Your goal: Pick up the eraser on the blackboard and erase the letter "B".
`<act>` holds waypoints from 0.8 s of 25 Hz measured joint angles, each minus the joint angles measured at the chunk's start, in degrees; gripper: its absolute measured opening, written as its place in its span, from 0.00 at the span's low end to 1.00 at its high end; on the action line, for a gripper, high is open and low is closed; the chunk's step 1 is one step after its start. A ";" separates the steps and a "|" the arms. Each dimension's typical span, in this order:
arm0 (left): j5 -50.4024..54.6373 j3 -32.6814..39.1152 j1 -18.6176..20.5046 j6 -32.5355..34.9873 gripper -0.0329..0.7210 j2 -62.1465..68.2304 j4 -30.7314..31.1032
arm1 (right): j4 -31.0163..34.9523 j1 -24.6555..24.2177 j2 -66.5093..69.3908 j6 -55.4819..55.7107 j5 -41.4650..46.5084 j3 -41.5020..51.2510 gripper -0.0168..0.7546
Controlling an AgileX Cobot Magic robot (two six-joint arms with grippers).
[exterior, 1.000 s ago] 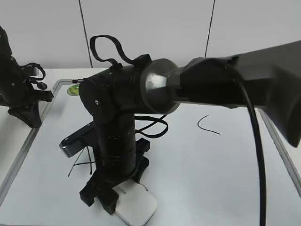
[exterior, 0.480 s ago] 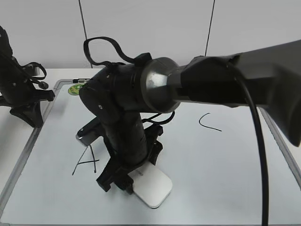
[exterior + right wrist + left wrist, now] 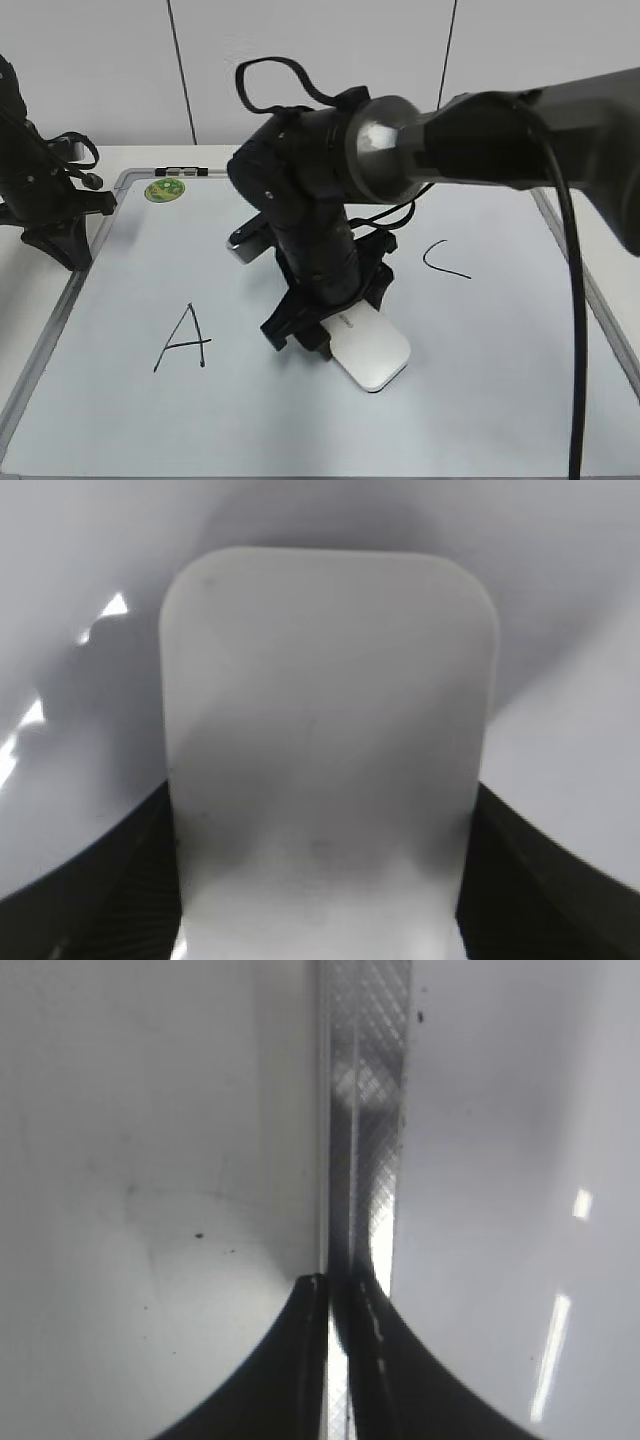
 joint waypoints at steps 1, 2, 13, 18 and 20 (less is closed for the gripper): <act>0.00 0.00 0.00 0.00 0.08 0.00 0.00 | -0.22 -0.74 0.00 0.09 0.22 0.00 0.70; 0.00 0.00 0.00 0.00 0.08 0.00 0.00 | -0.52 -1.53 0.00 0.09 0.47 0.00 0.70; 0.00 0.00 0.00 0.00 0.08 0.00 0.00 | -0.48 -12.88 -3.69 0.12 0.70 0.59 0.70; 0.00 0.00 0.00 0.00 0.08 0.00 0.00 | 3.34 -22.45 -7.61 -1.15 1.22 0.59 0.70; 0.00 0.00 0.00 0.00 0.08 0.00 0.10 | 4.33 -25.91 -8.60 -2.15 1.46 0.59 0.70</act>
